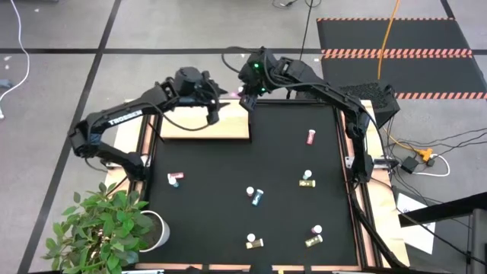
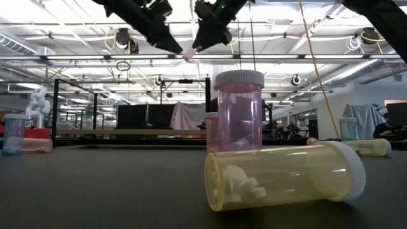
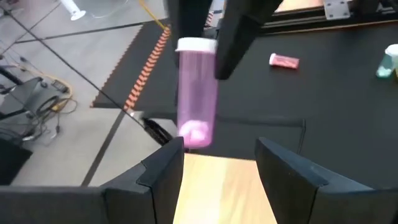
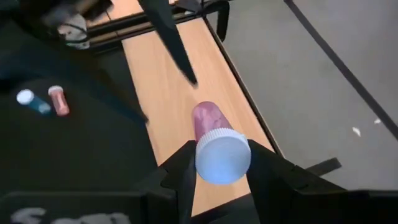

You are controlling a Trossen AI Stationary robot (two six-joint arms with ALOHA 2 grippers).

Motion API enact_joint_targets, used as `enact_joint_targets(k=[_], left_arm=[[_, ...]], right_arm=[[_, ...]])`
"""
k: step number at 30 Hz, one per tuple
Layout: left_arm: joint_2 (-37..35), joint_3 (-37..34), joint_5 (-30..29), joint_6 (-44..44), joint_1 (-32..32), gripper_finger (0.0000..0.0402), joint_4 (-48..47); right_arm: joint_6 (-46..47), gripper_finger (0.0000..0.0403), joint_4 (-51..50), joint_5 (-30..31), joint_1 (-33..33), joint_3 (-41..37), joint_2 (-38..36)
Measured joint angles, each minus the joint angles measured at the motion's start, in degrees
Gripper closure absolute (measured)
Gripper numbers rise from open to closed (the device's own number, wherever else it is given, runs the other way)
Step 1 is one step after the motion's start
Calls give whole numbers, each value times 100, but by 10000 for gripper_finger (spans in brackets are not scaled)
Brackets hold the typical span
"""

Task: Pick and place medicine bottles onto shelf by color
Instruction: Put the purple pill bottle on the shelf

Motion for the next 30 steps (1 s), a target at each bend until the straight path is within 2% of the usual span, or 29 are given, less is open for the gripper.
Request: enact_joint_targets(k=[4,8,14,22,30], left_arm=[[115,0,-125,-116,-236,190,272],[158,0,-822,-334,-408,164,537],[153,0,-855,-671,-469,151,501],[153,0,-807,-940,-502,227,458],[153,0,-665,-1011,-503,293,443]], right_arm=[[-294,284,-25,-426,0,0,0],[-642,284,-58,-530,2,0,0],[-1026,284,-57,-539,9,0,0],[-1179,284,-60,-835,15,0,-1],[-1270,284,-29,-825,59,0,-2]])
